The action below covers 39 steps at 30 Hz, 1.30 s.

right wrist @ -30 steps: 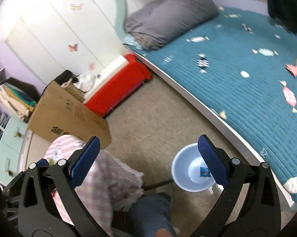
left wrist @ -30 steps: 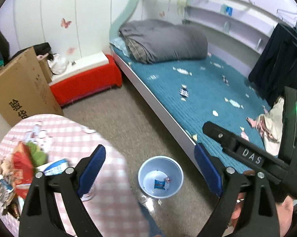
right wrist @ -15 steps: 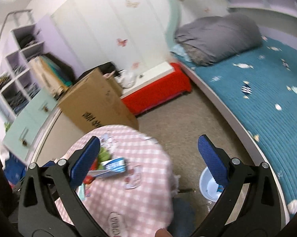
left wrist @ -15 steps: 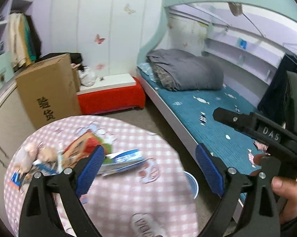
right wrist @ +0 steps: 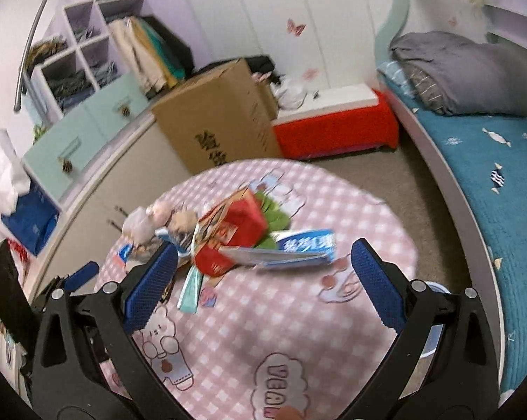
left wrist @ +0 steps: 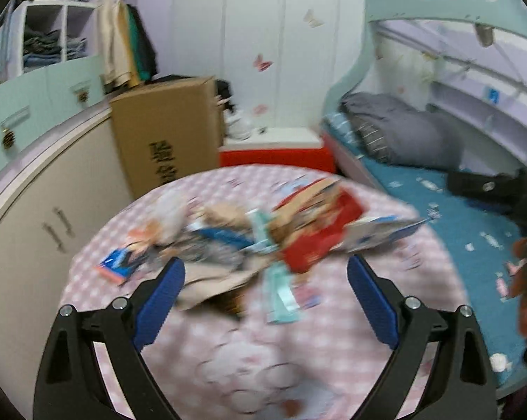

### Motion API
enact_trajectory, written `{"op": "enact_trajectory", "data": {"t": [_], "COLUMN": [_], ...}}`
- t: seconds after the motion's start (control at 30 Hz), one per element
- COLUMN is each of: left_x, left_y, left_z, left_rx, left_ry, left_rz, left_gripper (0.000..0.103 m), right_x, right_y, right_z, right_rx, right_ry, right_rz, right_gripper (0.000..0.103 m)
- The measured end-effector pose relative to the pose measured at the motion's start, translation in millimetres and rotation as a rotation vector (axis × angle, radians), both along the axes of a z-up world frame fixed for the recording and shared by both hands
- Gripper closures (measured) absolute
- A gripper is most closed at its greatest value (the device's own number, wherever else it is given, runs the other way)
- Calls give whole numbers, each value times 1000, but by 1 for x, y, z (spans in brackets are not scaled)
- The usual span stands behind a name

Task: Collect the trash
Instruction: 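Move both tools back over the table, then grasp the crumpled paper wrapper with the left tool while the right tool grasps the white-blue box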

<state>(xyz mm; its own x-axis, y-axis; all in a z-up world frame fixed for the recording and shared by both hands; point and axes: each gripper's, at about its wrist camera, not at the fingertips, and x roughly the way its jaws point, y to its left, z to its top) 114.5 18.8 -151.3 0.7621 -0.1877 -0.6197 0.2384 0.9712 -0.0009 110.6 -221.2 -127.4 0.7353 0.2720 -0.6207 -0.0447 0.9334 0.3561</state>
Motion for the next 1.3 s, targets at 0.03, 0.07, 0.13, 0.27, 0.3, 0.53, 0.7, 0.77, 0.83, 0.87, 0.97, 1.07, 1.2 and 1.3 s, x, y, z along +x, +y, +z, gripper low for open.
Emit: {"op": "enact_trajectory", "data": {"t": [0.03, 0.07, 0.13, 0.27, 0.3, 0.53, 0.7, 0.77, 0.83, 0.87, 0.97, 1.07, 1.2, 1.3], "left_x": [2, 5, 9, 23, 26, 60, 64, 62, 62, 62, 62, 59, 51, 48], "left_y": [7, 13, 19, 7, 5, -5, 0, 2, 7, 11, 19, 23, 31, 36], "left_z": [-5, -10, -17, -30, -32, -53, -50, -47, -43, -38, -28, -13, 4, 10], "left_rx": [11, 25, 64, 229, 255, 348, 285, 261, 227, 194, 139, 78, -3, -46], "left_ry": [2, 6, 4, -36, -38, 21, 59, 57, 53, 50, 35, 12, -11, -11], "left_rz": [5, 2, -11, -37, -43, -127, -183, -185, -174, -163, -135, -114, -97, -85], "left_gripper": [11, 11, 11, 11, 11, 38, 63, 74, 78, 80, 86, 91, 95, 96], "right_x": [0, 1, 4, 7, 8, 14, 25, 29, 35, 39, 50, 62, 74, 68], "right_y": [1, 5, 10, 9, 9, 1, 1, 1, 1, 4, 14, 24, 29, 33], "right_z": [-2, -5, -10, -17, -19, -30, -49, -52, -54, -55, -60, -64, -73, -73], "right_rx": [1, 0, -2, -5, -5, -22, -75, -112, -181, -236, -347, -439, -444, -419], "right_ry": [5, 12, 27, 49, 54, 89, 131, 134, 125, 121, 108, 79, 116, 113], "right_rz": [6, 12, 19, 13, 10, 1, 15, 28, 40, 62, 150, 244, 354, 416], "right_gripper": [6, 6, 6, 6, 6, 6, 6, 6, 6, 6, 6, 6, 48, 73]}}
